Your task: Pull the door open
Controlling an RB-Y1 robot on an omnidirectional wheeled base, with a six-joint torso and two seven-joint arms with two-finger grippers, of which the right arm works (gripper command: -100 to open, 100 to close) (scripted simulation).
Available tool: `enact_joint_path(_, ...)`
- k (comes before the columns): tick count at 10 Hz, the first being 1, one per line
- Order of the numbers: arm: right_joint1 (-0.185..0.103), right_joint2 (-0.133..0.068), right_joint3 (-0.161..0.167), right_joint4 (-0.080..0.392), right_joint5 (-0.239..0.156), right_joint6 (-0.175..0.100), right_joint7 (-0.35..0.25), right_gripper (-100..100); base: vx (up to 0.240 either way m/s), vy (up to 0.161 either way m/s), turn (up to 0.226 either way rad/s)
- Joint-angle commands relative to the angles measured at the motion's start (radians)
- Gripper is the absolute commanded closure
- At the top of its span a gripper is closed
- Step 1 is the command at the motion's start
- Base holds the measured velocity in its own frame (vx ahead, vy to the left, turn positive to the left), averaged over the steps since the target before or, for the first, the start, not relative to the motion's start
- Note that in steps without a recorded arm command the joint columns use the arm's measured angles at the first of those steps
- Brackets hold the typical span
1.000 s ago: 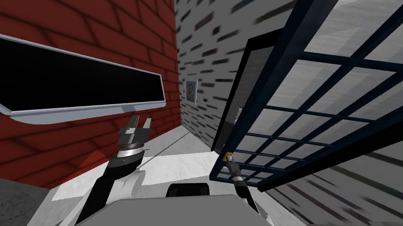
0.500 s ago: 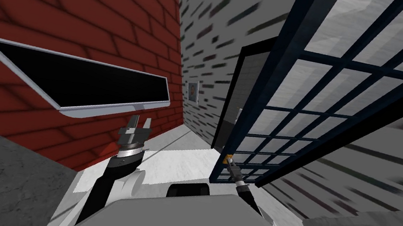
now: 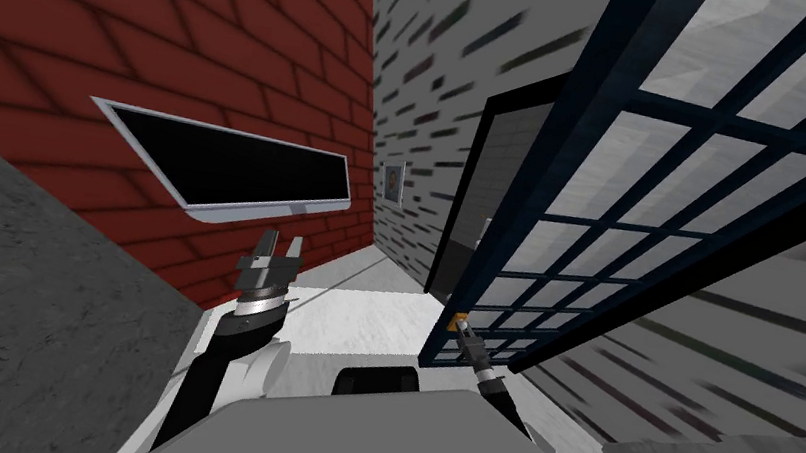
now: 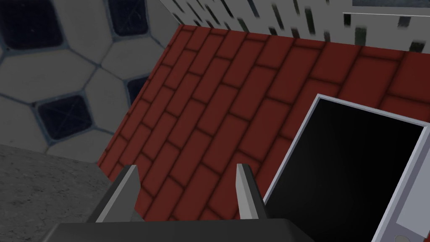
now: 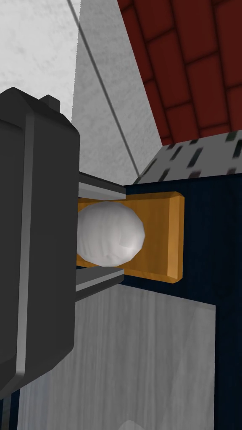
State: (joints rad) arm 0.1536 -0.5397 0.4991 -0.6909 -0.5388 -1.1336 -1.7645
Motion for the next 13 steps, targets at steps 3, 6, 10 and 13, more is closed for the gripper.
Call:
enact_joint_path(3,0.013,-0.019,0.027,0.022,0.011,-0.051,-0.031,100,-0.2,-0.073,0.146)
enact_joint_path(6,0.022,-0.024,0.038,0.026,0.015,-0.062,-0.038,100,-0.147,-0.037,0.094)
enact_joint_path(10,0.024,-0.031,0.052,0.056,0.017,-0.103,-0.056,100,-0.202,-0.078,0.174)
enact_joint_path(13,0.027,-0.037,0.063,0.079,0.019,-0.134,-0.07,100,-0.208,-0.054,0.144)
